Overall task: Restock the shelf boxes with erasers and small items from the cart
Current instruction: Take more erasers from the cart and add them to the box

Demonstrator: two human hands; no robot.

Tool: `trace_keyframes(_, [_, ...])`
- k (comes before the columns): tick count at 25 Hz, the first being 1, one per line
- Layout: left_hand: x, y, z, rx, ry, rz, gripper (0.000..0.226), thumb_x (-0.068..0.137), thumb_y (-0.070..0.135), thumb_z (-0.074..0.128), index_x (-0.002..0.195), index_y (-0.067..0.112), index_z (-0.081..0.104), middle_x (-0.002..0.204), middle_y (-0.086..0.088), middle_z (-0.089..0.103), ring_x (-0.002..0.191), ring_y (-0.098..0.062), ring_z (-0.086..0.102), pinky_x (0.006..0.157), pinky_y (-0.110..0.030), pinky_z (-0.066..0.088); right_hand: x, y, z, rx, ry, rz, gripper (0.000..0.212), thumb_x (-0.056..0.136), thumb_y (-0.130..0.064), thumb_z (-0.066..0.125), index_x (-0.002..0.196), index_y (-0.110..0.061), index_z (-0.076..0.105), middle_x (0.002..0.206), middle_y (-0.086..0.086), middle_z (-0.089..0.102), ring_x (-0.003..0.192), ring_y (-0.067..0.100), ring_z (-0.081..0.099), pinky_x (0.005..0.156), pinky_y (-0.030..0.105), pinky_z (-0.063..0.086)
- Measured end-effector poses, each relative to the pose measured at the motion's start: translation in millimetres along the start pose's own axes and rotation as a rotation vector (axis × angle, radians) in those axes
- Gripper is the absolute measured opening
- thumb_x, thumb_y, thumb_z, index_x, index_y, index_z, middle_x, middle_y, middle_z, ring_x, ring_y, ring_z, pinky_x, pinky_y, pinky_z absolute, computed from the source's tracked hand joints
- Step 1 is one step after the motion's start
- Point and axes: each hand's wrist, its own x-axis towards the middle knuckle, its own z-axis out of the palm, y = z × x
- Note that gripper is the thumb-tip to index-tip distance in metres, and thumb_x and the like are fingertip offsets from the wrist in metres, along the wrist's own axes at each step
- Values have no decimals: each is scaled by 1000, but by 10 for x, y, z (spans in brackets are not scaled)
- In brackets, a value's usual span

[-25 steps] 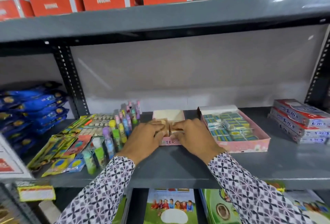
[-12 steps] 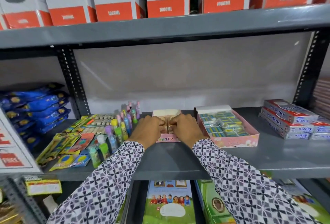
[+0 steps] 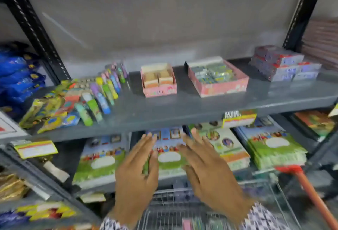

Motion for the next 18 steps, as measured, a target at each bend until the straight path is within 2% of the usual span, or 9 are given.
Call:
trace_keyframes(2, [-692, -148, 243, -26, -178, -177, 45, 97, 25, 62, 141, 25, 64, 145, 12, 59, 136, 0, 54, 113, -22, 43, -680, -29, 291, 28, -207, 51, 55, 96, -18, 62, 149, -17, 49, 165, 3, 38, 157, 26, 21, 125, 47, 26])
trace_keyframes(4, [-1327, -434, 651, 20, -487, -298, 53, 100, 30, 61, 152, 28, 51, 155, 14, 47, 140, 1, 45, 117, -21, 37, -1233, 233, 708, 85, -440, 238, 62, 91, -7, 62, 151, -16, 46, 164, 7, 39, 156, 26, 25, 120, 51, 36])
trace_keyframes(6, [-1740, -693, 1017, 23, -700, -370, 56, 102, 33, 57, 156, 28, 45, 158, 15, 42, 141, 0, 42, 119, -22, 34, -1563, 560, 1029, 157, -587, 470, 55, 101, -20, 51, 154, -20, 39, 166, 6, 36, 154, 25, 29, 114, 51, 44])
trace_keyframes(8, [-2126, -956, 1427, 31, -835, -438, 49, 103, 34, 53, 152, 27, 51, 155, 8, 52, 139, -10, 53, 116, -28, 43, -1983, 870, 1433, 177, -700, 655, 57, 100, -28, 53, 155, -25, 36, 163, 7, 41, 143, 29, 48, 107, 49, 50])
trace_keyframes(10, [-2475, -1193, 1763, 84, -929, -501, 44, 101, 30, 55, 144, 25, 60, 147, 1, 63, 123, -20, 68, 106, -33, 53, -2339, 991, 1747, 163, -817, 782, 66, 95, -15, 56, 156, -24, 34, 160, 9, 45, 133, 30, 58, 108, 41, 49])
trace_keyframes(12, [-2820, -1455, 2080, 132, -1035, -534, 44, 99, 28, 56, 143, 28, 60, 146, -1, 64, 112, -22, 72, 103, -35, 54, -2704, 1018, 2115, 169, -900, 847, 63, 97, -13, 54, 157, -20, 35, 161, 7, 42, 139, 26, 51, 109, 22, 42])
trace_keyframes(13, [-3016, -1606, 2250, 146, -1102, -537, 46, 99, 30, 55, 146, 29, 57, 147, -1, 63, 115, -21, 71, 104, -35, 53, -2912, 1028, 2340, 177, -937, 868, 61, 98, -12, 53, 157, -17, 35, 163, 7, 39, 143, 26, 46, 109, 18, 40])
trace_keyframes(16, [-3552, -2050, 2745, 189, -1251, -447, 61, 99, 30, 59, 158, 24, 41, 165, -3, 42, 147, -23, 46, 117, -38, 41, -3468, 1010, 2965, 221, -1056, 798, 71, 93, -3, 50, 160, -10, 27, 170, 12, 22, 157, 32, 20, 122, 39, 30])
trace_keyframes(18, [-3758, -2197, 2965, 208, -1277, -347, 75, 98, 29, 64, 163, 20, 28, 173, -5, 21, 159, -27, 20, 125, -40, 29, -3691, 988, 3224, 229, -1125, 742, 81, 90, 7, 45, 162, -7, 11, 172, 12, 6, 159, 35, 4, 124, 44, 27])
